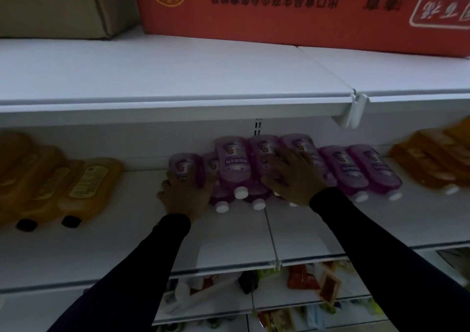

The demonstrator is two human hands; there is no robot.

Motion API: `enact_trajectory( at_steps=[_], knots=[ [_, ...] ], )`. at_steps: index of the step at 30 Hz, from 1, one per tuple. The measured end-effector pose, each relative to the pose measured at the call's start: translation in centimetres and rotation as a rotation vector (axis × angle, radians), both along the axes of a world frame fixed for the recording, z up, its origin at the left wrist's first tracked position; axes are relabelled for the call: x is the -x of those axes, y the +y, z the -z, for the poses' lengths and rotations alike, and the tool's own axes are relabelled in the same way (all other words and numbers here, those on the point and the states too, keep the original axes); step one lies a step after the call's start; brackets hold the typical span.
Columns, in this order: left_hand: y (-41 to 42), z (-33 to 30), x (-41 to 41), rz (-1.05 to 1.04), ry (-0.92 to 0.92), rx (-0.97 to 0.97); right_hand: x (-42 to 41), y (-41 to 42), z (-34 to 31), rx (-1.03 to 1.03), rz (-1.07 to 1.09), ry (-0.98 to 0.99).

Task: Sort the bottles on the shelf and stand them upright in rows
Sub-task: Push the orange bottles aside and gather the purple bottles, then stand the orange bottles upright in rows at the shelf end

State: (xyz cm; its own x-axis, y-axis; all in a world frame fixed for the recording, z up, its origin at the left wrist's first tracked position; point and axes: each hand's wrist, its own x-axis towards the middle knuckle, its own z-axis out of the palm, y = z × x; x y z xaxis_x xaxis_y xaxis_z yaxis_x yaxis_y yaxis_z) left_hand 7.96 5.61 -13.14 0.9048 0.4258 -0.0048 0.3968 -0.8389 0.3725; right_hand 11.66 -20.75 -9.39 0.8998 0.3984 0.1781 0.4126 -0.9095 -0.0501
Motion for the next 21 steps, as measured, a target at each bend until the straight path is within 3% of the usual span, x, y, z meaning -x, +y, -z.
enact_trajectory(
  at_steps=[13, 16, 19, 21],
  knots=[
    [-3.3, -0.1, -0.2, 0.07, 0.02, -0.017, -0.1, -3.1, -0.7, -0.017, 0.01, 0.02],
    [-2.8, -0.8, -0.3, 0.113, 0.06, 0.082, -0.2, -3.8, -0.9, -0.036, 0.004, 0.044],
    [-1.8, -2.6, 1.3, 0.195, -0.119, 0.259, -0.3, -3.2, -1.5, -0.065, -0.03, 0.08],
    [-1.0, -3.1, 2.6, 0.184, -0.068, 0.36, 0.0, -1.9, -2.1, -0.146, -0.072, 0.007]
  ],
)
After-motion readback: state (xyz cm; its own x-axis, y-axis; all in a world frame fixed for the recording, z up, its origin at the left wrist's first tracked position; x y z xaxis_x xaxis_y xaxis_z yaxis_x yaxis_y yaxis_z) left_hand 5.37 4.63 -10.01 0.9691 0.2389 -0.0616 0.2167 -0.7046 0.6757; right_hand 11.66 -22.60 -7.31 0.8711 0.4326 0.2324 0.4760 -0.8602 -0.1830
